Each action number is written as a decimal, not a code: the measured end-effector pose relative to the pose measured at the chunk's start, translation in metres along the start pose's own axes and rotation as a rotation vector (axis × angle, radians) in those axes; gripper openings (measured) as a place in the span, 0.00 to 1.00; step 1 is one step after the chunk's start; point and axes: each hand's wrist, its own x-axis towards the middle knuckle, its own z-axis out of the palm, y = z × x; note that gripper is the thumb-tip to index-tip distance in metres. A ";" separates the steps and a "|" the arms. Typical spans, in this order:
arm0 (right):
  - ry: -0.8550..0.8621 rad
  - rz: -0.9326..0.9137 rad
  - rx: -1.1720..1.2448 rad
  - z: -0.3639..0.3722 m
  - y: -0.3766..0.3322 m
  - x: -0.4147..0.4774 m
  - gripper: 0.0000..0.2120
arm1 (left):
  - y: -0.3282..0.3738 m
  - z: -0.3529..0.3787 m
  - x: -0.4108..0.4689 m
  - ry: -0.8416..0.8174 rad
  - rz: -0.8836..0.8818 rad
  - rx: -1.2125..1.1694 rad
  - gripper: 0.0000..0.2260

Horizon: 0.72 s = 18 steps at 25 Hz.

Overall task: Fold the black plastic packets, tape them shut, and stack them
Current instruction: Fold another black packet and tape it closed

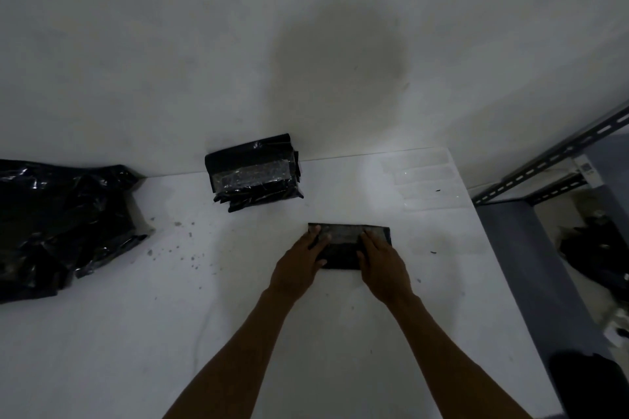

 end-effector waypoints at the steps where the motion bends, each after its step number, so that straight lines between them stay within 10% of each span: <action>1: 0.036 0.002 0.004 -0.003 -0.005 0.004 0.20 | 0.001 -0.003 0.001 0.006 0.007 0.008 0.27; 5: 0.073 -0.271 -0.043 0.005 -0.019 0.005 0.18 | 0.009 0.001 0.001 0.052 0.044 0.016 0.26; 13: 0.129 -0.086 -0.025 -0.005 -0.006 0.001 0.19 | -0.001 -0.012 -0.006 0.025 0.016 0.005 0.23; 18: -0.204 -0.182 -0.088 -0.006 -0.024 0.022 0.42 | -0.051 -0.030 -0.047 0.163 -0.137 0.223 0.23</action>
